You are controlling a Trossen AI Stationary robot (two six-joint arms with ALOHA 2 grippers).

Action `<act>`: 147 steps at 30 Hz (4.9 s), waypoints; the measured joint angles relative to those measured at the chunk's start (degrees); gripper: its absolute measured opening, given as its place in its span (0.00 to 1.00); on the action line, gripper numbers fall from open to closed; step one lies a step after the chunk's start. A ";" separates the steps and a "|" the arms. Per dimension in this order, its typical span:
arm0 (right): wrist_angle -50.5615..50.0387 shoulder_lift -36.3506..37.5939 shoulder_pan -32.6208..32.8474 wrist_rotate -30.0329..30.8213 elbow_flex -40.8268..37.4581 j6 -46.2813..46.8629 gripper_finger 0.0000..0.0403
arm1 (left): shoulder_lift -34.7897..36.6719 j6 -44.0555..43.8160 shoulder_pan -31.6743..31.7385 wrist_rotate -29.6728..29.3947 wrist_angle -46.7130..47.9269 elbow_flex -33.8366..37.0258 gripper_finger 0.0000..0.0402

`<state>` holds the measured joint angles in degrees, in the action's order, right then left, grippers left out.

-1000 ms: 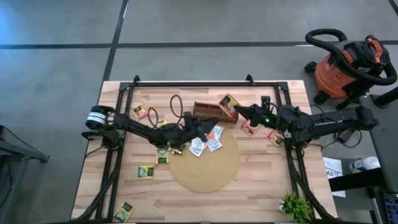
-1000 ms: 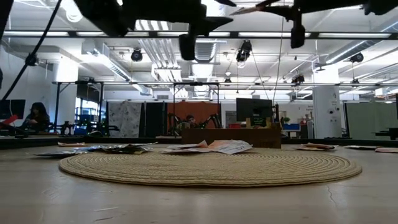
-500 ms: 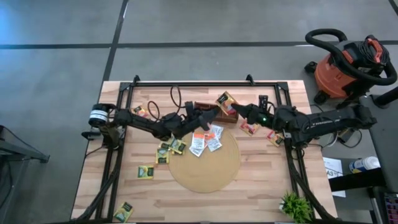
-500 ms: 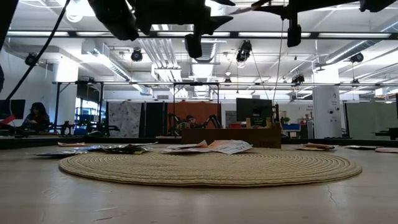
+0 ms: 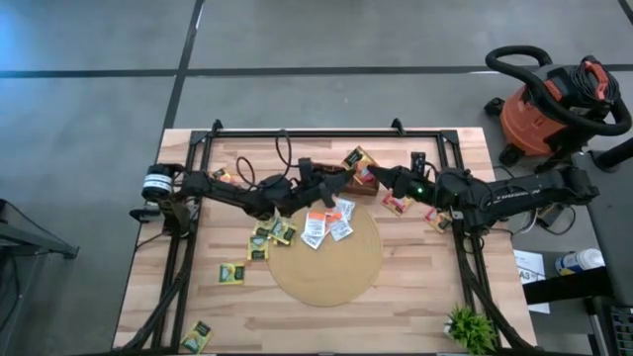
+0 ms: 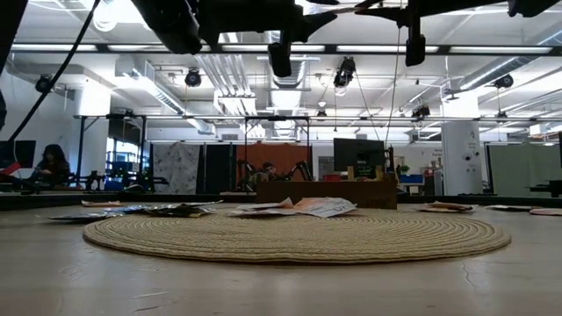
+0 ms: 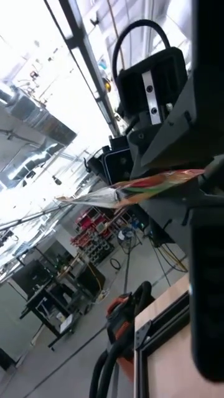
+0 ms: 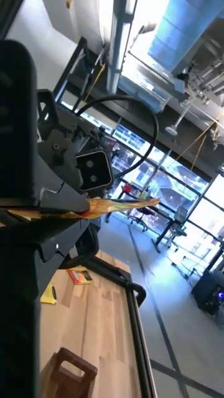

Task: Pick & Place Tea
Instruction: Put the mango tea bag into the right section of the wooden organizer

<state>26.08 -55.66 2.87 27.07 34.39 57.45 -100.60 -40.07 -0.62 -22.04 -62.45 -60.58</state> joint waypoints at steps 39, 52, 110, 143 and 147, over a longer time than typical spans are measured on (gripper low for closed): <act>-77.62 -11.55 -12.96 -24.22 33.72 -56.27 0.34 | 2.61 31.39 9.15 21.72 62.47 -15.87 0.01; -79.93 -25.76 -23.68 -29.81 48.28 -66.83 0.36 | 2.11 45.44 15.38 31.81 60.95 -14.62 0.01; -83.84 -34.49 -24.41 -33.36 53.53 -68.30 0.02 | 2.14 46.69 17.06 30.88 58.93 -11.68 0.25; -71.00 -36.46 -32.04 -33.11 33.03 -70.93 0.02 | 16.76 27.91 13.81 18.91 51.30 8.10 0.31; -69.04 -36.57 -32.06 -33.05 31.35 -71.17 0.02 | 17.03 27.91 13.83 18.88 51.29 8.18 0.31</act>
<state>-42.96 -92.23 -29.19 -5.98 65.74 -13.73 -83.57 -12.16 13.21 -3.16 -11.16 -52.40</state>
